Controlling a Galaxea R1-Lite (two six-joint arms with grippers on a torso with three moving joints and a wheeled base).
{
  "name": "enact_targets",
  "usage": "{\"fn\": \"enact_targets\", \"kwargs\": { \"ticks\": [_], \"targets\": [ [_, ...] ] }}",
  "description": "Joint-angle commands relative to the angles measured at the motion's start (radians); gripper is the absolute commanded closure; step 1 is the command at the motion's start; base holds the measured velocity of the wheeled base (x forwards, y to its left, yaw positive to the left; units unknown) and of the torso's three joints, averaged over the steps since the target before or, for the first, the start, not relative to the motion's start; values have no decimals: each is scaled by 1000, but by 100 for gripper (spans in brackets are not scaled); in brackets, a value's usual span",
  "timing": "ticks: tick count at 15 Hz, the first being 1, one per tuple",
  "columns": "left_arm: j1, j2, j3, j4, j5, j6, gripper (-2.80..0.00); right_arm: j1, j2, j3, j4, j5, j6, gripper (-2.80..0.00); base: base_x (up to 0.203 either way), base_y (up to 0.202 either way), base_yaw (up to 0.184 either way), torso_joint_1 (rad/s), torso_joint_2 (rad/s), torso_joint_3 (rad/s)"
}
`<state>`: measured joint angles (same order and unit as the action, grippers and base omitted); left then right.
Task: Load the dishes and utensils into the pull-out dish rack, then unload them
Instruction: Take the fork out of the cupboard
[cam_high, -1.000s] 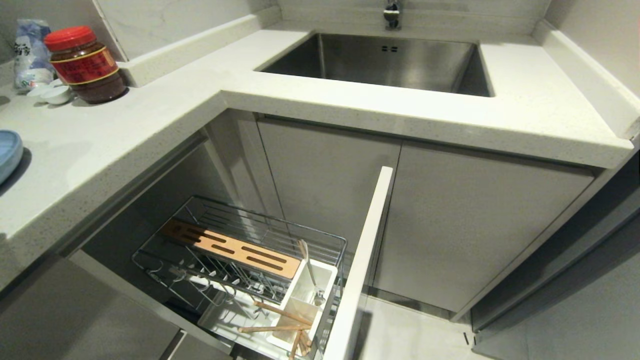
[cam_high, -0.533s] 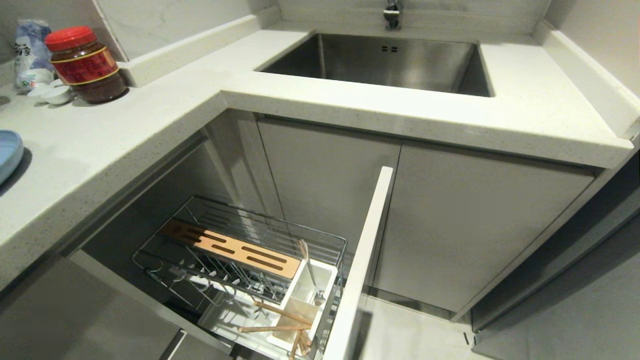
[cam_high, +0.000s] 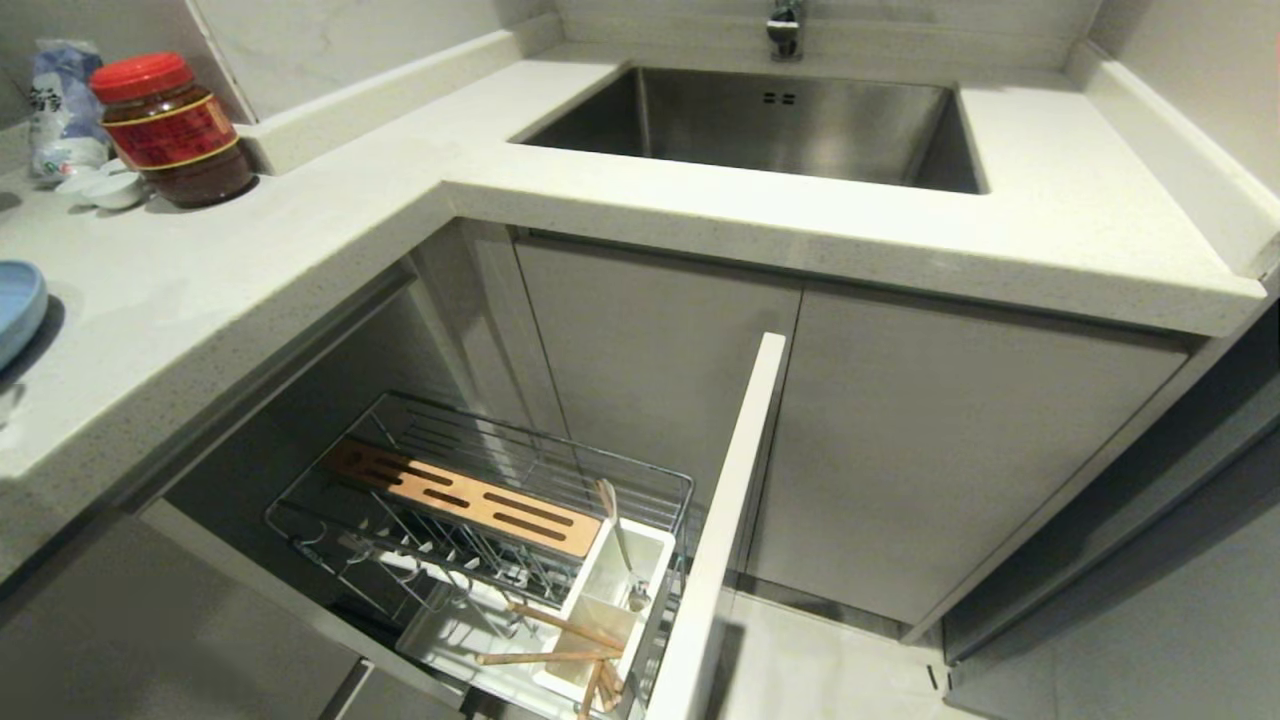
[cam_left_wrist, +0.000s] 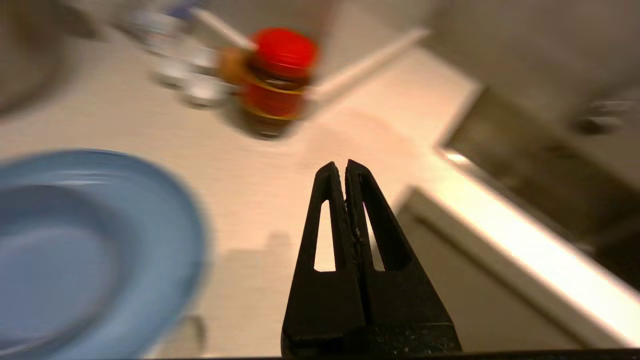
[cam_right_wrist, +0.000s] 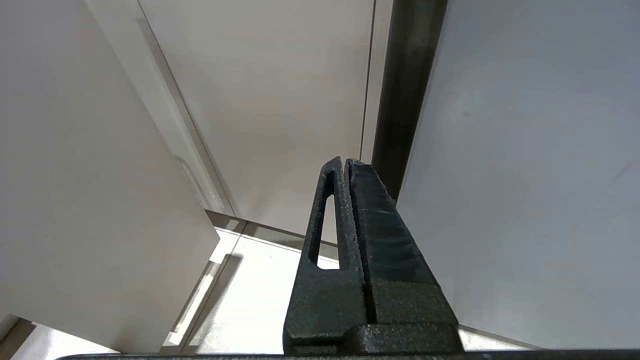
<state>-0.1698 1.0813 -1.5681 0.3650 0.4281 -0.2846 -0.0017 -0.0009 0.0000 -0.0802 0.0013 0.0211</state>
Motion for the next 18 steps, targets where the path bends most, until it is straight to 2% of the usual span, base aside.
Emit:
{"fn": "enact_targets", "kwargs": {
  "ticks": [1, 3, 4, 9, 12, 16, 17, 18],
  "targets": [
    [-149, 15, 40, -44, 7, -69, 0, 0, -1, 26, -1, 0, 0, 0, 0, 0, 0, 0, 0, 0],
    [-269, 59, 112, -55, 13, -100, 0, 0, -1, 26, -1, 0, 0, 0, 0, 0, 0, 0, 0, 0],
    [-307, 90, 149, -56, 15, -106, 0, 0, -1, 26, -1, 0, 0, 0, 0, 0, 0, 0, 0, 0],
    [-423, 247, 302, -56, 26, -105, 0, 0, -1, 26, 0, 0, 0, 0, 0, 0, 0, 0, 0, 0],
    [-457, 350, 319, 30, 70, -105, 0, 0, -1, 26, 0, 0, 0, 0, 0, 0, 0, 0, 0, 0],
    [-467, 483, 331, 141, 78, -97, 0, 0, -1, 26, 0, 0, 0, 0, 0, 0, 0, 0, 0, 0],
    [-490, 498, 343, 155, 77, -77, 0, 0, -1, 26, 0, 0, 0, 0, 0, 0, 0, 0, 0, 0],
    [-522, 505, 355, 156, 77, -29, 0, 0, -1, 26, -1, 0, 0, 0, 0, 0, 0, 0, 0, 0]
  ]
}}
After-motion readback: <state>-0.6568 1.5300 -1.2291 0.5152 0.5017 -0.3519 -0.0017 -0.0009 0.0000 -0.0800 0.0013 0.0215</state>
